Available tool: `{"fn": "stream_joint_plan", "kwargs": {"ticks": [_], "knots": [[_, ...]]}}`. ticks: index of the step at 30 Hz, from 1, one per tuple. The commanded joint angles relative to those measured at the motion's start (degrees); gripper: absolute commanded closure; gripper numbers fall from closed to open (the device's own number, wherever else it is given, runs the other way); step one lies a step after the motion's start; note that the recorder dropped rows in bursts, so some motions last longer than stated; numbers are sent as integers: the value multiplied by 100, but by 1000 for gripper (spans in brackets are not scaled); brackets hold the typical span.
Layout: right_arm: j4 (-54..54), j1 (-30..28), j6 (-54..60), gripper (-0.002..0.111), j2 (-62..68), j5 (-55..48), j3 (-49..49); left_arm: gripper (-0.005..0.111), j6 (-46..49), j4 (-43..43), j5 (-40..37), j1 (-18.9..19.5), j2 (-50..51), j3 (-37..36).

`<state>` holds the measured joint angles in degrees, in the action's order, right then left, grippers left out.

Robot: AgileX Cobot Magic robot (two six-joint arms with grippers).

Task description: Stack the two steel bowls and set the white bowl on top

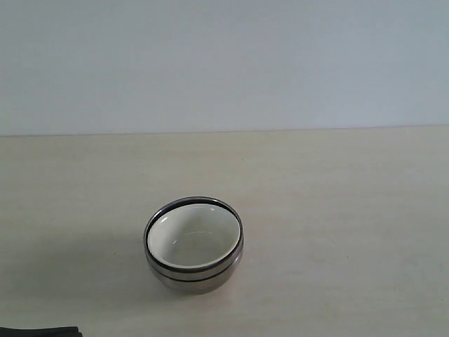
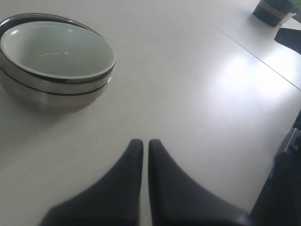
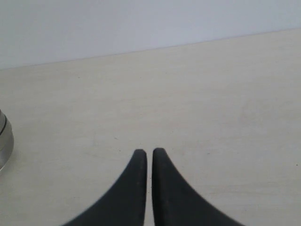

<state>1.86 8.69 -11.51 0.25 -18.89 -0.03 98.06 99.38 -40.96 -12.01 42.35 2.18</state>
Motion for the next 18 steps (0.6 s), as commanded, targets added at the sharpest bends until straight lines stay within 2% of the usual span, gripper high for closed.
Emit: {"fn": "stream_joint_plan", "kwargs": {"ticks": [1,9,18], "knots": [[24,-16,-5,108,-25,42,3,103,-38,56,-86,13,-21,-22],[24,-16,-5,108,-25,42,3,103,-38,56,-86,-4,-105,-22],[24,-16,-5,108,-25,42,3,103,-38,56,-63,7,-2074,-22]]}}
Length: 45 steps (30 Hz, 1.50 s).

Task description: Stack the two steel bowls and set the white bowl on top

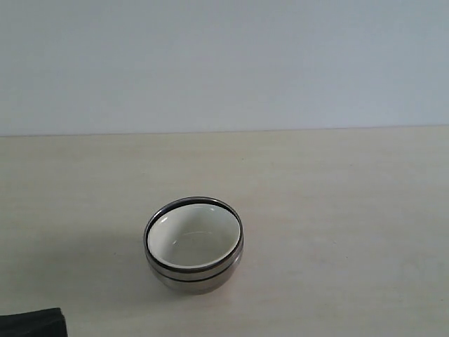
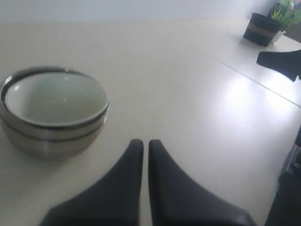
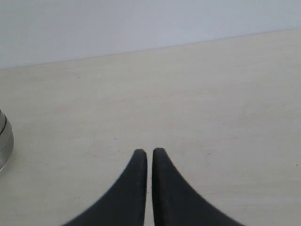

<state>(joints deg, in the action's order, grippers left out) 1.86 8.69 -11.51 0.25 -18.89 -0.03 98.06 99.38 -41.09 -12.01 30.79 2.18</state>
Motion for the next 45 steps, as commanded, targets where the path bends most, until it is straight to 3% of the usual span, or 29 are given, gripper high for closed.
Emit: {"fn": "stream_joint_plan", "kwargs": {"ticks": [1,5,8,11,13,17,19,27,29,31,32,37,45], "knots": [[24,-16,-5,108,-25,42,3,103,-38,56,-51,7,-1510,-22],[24,-16,-5,108,-25,42,3,103,56,56,-50,7,-3079,-22],[24,-16,-7,108,-25,32,3,103,945,56,87,7,-3079,1],[24,-16,-7,108,-25,35,3,103,1182,56,780,7,-3079,1],[24,-16,-7,108,-25,35,3,103,1141,56,1131,7,-3079,-11],[24,-16,-7,108,-25,35,3,103,96,56,3024,7,-3079,-30],[24,-16,-7,108,-25,35,3,103,-204,56,3542,7,-3079,-58],[24,-16,-7,108,-25,35,3,103,-419,-24,3777,7,-3079,-218],[24,-16,-7,108,-25,35,3,103,-980,-960,3544,7,-3079,-218],[24,-16,-7,108,-25,35,3,103,-2151,-2607,3098,7,-3079,-218],[24,-16,-7,108,-25,35,3,103,-2514,-3013,2992,7,-3079,-218],[24,-16,-7,108,-25,35,3,103,-5638,-5602,3048,7,-3079,-218],[24,-16,-7,108,-25,35,3,103,-8182,-8021,2717,7,-3079,-218]]}}
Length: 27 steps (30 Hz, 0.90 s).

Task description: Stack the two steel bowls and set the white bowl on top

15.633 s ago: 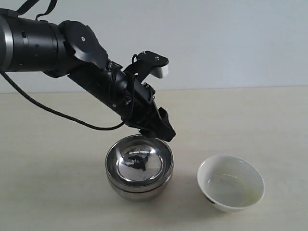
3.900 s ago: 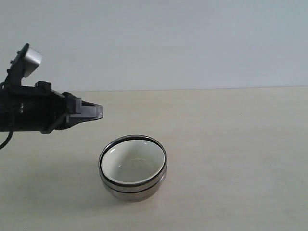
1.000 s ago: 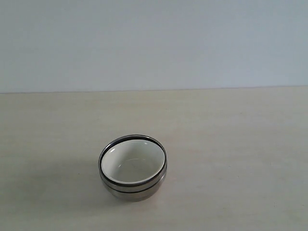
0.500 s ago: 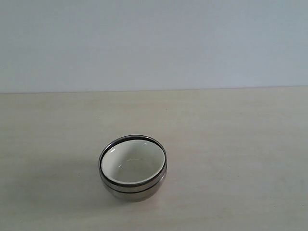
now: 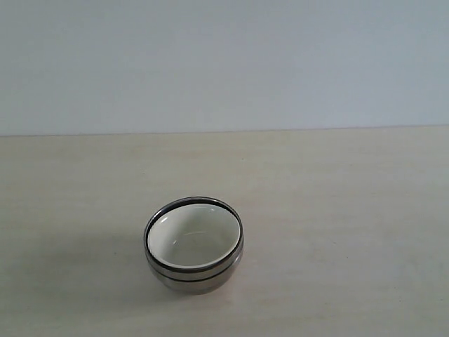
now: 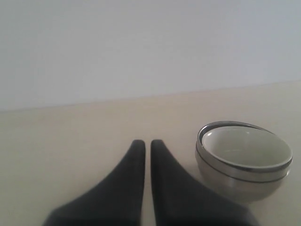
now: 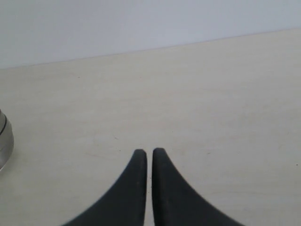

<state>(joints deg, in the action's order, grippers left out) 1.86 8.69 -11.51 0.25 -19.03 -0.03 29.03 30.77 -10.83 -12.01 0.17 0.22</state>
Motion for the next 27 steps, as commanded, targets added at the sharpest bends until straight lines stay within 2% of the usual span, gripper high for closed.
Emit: {"fn": "stream_joint_plan", "kwargs": {"ticks": [1,4,11,20,27], "knots": [[24,-16,-7,108,-25,49,3,103,-1509,-1350,-342,7,-17,-22],[24,-16,-7,108,-25,49,3,103,-2148,-1821,-426,7,-17,-22],[24,-16,-7,108,-25,49,3,103,-2249,-1878,-591,7,-17,-22],[24,-16,-7,108,-25,49,3,103,-1481,-1820,-546,7,-17,-22],[24,-16,-7,108,-25,49,3,103,-1495,-1824,-557,7,-17,-22]]}}
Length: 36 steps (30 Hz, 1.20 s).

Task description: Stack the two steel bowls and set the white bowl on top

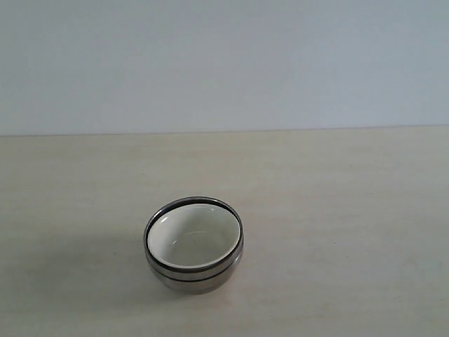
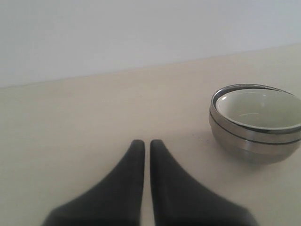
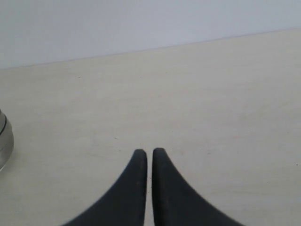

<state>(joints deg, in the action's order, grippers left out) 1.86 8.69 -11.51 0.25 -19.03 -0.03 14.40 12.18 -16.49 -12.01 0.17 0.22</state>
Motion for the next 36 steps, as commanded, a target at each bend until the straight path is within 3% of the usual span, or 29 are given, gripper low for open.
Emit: {"fn": "stream_joint_plan", "kwargs": {"ticks": [1,21,36], "knots": [[24,-16,-7,108,-25,49,3,103,-109,43,10,7,-17,-22],[24,-16,-7,108,-25,49,3,103,-197,87,21,42,-17,-22],[24,-16,-7,108,-25,49,3,103,-197,76,21,380,-17,-22]]}}
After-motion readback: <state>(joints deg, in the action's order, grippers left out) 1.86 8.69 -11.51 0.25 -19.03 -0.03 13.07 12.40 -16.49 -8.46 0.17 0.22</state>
